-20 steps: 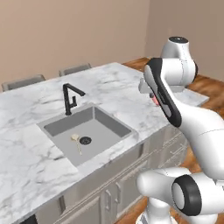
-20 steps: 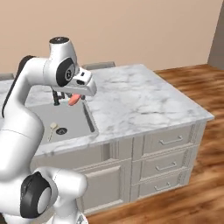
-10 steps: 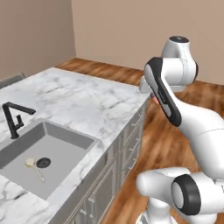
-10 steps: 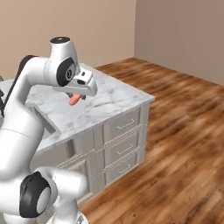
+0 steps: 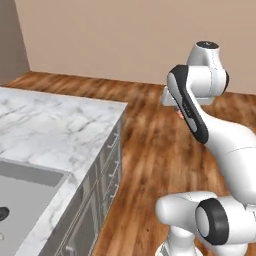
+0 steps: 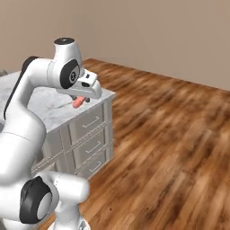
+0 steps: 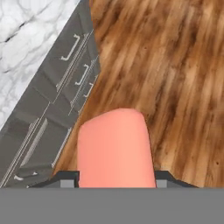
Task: Pick up the bar soap and dish brush from the sink, and place them back in the cabinet, and close the cabinet doors.
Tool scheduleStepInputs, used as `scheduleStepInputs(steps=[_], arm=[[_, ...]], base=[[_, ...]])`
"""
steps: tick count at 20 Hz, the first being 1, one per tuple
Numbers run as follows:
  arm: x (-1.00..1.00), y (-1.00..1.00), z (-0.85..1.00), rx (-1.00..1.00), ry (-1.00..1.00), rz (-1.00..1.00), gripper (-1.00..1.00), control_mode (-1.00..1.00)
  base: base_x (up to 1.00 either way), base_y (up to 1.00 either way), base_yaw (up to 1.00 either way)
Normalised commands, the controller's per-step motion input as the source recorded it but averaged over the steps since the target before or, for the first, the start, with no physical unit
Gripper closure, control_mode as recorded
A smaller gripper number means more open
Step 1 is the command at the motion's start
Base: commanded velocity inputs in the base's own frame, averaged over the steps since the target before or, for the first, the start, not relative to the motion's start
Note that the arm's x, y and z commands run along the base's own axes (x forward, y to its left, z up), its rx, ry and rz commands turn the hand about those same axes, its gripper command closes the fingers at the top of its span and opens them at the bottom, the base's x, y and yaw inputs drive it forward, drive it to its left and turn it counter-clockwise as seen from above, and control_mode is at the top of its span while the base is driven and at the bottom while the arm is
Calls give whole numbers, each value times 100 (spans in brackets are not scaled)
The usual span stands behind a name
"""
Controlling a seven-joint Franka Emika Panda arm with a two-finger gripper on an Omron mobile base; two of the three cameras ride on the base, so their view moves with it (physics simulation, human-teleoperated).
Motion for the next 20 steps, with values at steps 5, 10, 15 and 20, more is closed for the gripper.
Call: scheduleStepInputs(steps=[5,10,15,20], arm=[[0,0,0,0,0,0,100,100],[0,0,0,0,0,0,100,100],[0,0,0,0,0,0,100,100],[0,0,0,0,0,0,100,100]], base=[[6,-31,-52],[7,-34,-53],[11,-30,-55],[13,-25,-57]])
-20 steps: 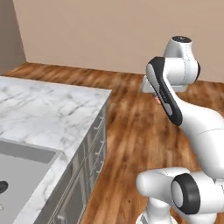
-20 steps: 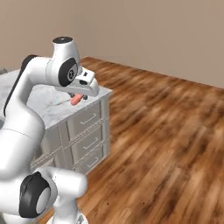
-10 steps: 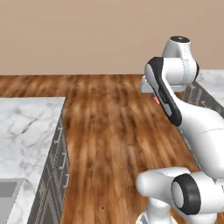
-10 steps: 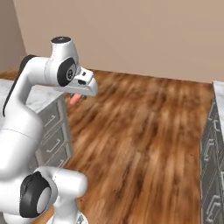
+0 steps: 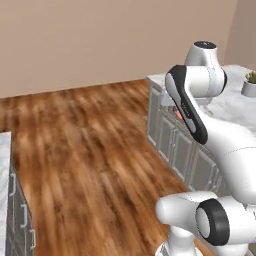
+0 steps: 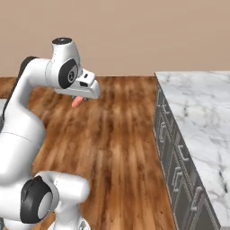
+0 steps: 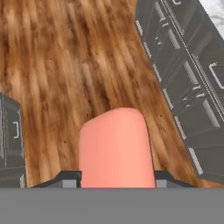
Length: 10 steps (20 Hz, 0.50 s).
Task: Pick up the bar soap and dish brush from the sink, and place them back in the cabinet, and close the cabinet doors.
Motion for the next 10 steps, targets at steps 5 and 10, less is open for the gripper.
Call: scheduleStepInputs(steps=[5,10], arm=[[0,0,0,0,0,0,100,100],[0,0,0,0,0,0,100,100]], base=[[14,-24,-57],[19,-25,-57]])
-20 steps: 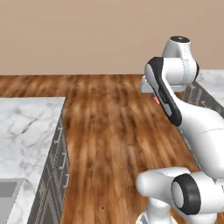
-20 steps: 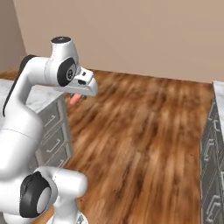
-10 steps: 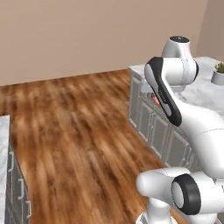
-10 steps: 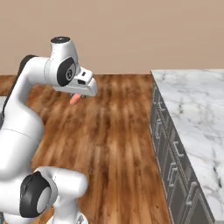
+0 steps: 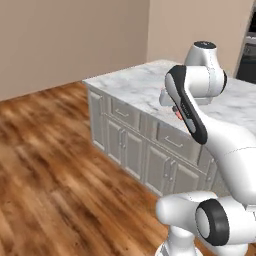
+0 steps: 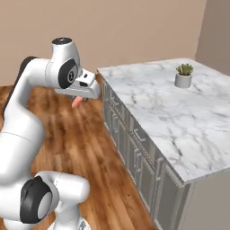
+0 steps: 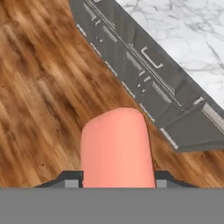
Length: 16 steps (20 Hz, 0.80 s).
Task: Pick up the bar soap and dish brush from the sink, and place them back in the cabinet, and close the cabinet doors.
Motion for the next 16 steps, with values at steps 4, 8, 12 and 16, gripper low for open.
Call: scheduleStepInputs(steps=[4,8,12,16], arm=[[0,0,0,0,0,0,100,100],[0,0,0,0,0,0,100,100],[0,0,0,0,0,0,100,100],[0,0,0,0,0,0,100,100]], base=[[26,-29,-56],[25,-36,-56],[29,-32,-55],[32,-27,-53]])
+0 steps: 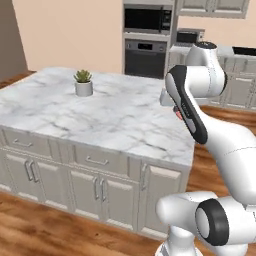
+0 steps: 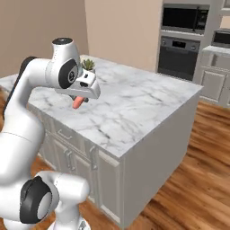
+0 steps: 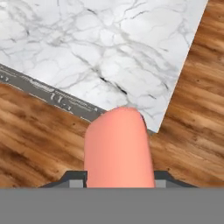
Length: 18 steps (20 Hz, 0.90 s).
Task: Pick up the bar soap and dish brush from the sink, and place them back in the cabinet, and close the cabinet doors.
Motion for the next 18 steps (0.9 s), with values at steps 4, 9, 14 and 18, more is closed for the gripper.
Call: scheduleStepInputs(steps=[4,9,14,18], arm=[[0,0,0,0,0,0,100,100],[0,0,0,0,0,0,100,100],[0,0,0,0,0,0,100,100],[0,0,0,0,0,0,100,100]], base=[[26,-26,-53],[22,-31,-52],[26,-24,-53],[26,-23,-53]])
